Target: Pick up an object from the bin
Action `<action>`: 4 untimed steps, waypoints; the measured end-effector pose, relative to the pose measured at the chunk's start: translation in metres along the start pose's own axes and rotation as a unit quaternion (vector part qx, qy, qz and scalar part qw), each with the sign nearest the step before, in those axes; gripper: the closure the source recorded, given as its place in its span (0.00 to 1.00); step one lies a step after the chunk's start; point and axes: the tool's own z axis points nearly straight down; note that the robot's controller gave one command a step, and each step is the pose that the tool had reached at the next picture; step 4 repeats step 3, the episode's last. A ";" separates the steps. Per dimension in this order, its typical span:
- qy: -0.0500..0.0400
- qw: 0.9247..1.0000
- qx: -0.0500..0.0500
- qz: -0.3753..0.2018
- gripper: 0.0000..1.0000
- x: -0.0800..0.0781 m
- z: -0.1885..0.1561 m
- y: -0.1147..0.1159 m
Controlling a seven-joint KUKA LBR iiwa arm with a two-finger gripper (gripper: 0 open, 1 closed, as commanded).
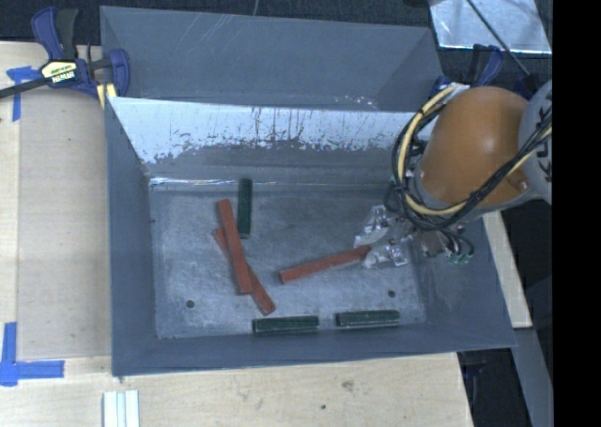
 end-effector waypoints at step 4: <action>0.003 0.982 -0.002 -0.187 1.00 -0.031 -0.185 0.043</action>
Offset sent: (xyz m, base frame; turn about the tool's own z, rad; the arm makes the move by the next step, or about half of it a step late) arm -0.0215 0.0744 -0.0737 -0.5053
